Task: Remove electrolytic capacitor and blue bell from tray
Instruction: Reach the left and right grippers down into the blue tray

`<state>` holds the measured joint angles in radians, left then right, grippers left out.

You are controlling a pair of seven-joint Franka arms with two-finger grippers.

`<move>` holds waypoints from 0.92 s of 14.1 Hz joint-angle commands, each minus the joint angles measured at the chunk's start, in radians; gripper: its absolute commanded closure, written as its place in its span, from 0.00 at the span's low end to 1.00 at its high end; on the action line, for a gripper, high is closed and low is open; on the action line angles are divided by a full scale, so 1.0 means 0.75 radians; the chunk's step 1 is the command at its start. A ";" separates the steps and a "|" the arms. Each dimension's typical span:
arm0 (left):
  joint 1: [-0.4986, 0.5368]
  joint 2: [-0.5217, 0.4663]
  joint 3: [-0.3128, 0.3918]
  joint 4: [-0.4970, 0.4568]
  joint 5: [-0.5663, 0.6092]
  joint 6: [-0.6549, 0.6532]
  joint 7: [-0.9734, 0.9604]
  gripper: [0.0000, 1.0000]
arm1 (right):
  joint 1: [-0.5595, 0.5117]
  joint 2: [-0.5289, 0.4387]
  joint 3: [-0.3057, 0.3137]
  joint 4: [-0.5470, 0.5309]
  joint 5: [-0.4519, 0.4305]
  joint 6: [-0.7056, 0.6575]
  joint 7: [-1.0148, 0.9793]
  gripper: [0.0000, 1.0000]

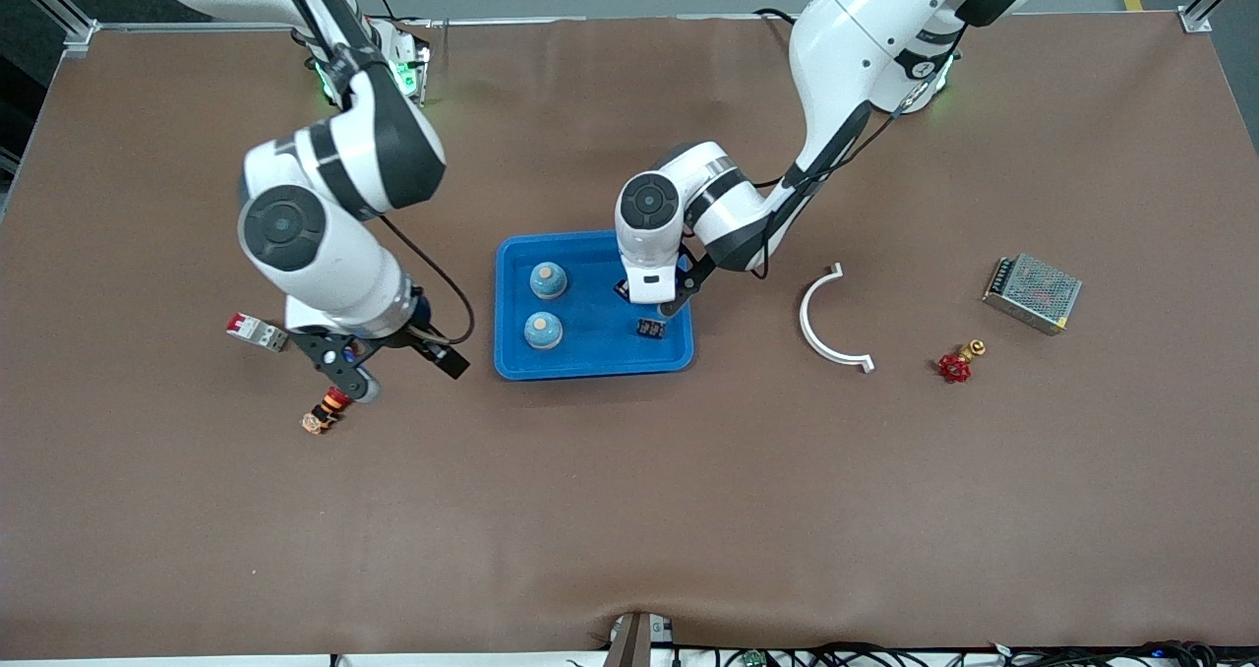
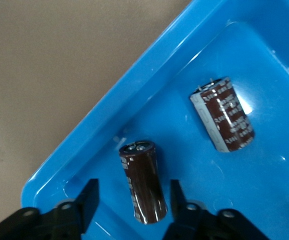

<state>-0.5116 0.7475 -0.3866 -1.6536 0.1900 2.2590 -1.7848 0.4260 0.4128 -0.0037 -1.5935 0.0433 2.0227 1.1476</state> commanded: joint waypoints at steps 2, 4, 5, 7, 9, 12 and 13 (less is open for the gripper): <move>-0.013 0.048 0.012 0.022 0.033 0.062 -0.032 0.54 | 0.062 0.067 -0.014 -0.029 0.012 0.054 0.071 0.00; -0.023 0.049 0.012 0.018 0.043 0.052 -0.026 1.00 | 0.068 0.092 -0.012 -0.033 0.016 0.050 0.073 0.00; -0.021 0.036 0.014 0.018 0.047 0.030 -0.021 1.00 | 0.078 0.098 -0.011 -0.041 0.020 0.060 0.073 0.00; 0.001 -0.035 0.008 0.029 0.135 -0.125 -0.013 1.00 | 0.086 0.098 -0.012 -0.080 0.026 0.105 0.080 0.00; 0.011 -0.139 0.006 0.031 0.150 -0.226 0.013 1.00 | 0.097 0.098 -0.011 -0.139 0.026 0.193 0.116 0.00; 0.119 -0.291 -0.002 0.029 0.131 -0.367 0.215 1.00 | 0.123 0.114 -0.011 -0.197 0.026 0.305 0.168 0.00; 0.156 -0.330 -0.002 0.022 0.129 -0.422 0.283 1.00 | 0.135 0.128 -0.011 -0.199 0.026 0.320 0.170 0.00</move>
<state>-0.4547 0.5902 -0.3841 -1.5973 0.2851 2.0080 -1.6646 0.5032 0.5053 -0.0038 -1.7204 0.0480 2.2289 1.2496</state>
